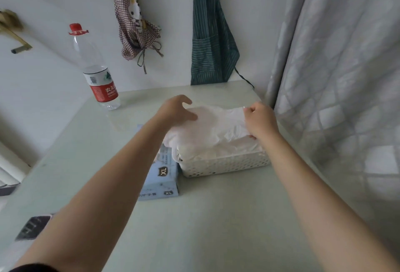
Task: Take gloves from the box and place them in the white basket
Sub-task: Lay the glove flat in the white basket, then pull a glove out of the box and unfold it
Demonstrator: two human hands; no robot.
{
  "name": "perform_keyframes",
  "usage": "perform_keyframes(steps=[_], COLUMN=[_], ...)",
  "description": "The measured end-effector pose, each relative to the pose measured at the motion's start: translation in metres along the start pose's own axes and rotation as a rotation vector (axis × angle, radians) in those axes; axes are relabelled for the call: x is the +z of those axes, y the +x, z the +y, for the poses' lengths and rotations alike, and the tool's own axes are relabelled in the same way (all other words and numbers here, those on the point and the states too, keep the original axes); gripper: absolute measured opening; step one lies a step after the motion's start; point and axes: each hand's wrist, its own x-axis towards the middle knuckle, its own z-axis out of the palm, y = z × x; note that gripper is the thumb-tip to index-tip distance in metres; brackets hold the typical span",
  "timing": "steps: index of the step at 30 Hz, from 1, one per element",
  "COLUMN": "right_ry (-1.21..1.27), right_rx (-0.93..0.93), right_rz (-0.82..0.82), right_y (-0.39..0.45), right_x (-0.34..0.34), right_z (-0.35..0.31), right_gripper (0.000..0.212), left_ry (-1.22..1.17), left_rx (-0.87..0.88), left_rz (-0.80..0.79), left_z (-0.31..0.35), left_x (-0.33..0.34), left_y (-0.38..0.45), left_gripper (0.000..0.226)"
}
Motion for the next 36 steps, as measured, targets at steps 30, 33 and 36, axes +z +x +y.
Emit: perform_keyframes(steps=[30, 33, 36], right_ry=[-0.793, -0.694, -0.568], right_rx=[-0.262, -0.357, -0.52], right_rz=[0.25, 0.3, 0.238], right_y=[-0.007, -0.013, -0.023], right_x=[-0.001, 0.005, 0.018], right_z=[0.024, 0.003, -0.034], right_gripper=[0.02, 0.017, 0.011], left_ry=[0.335, 0.11, 0.027], left_rx=[0.222, 0.28, 0.173], left_rz=[-0.256, 0.107, 0.244], left_z=[0.007, -0.004, -0.024], left_x=[0.06, 0.028, 0.001], left_y=[-0.029, -0.031, -0.038], left_gripper=[0.049, 0.031, 0.029])
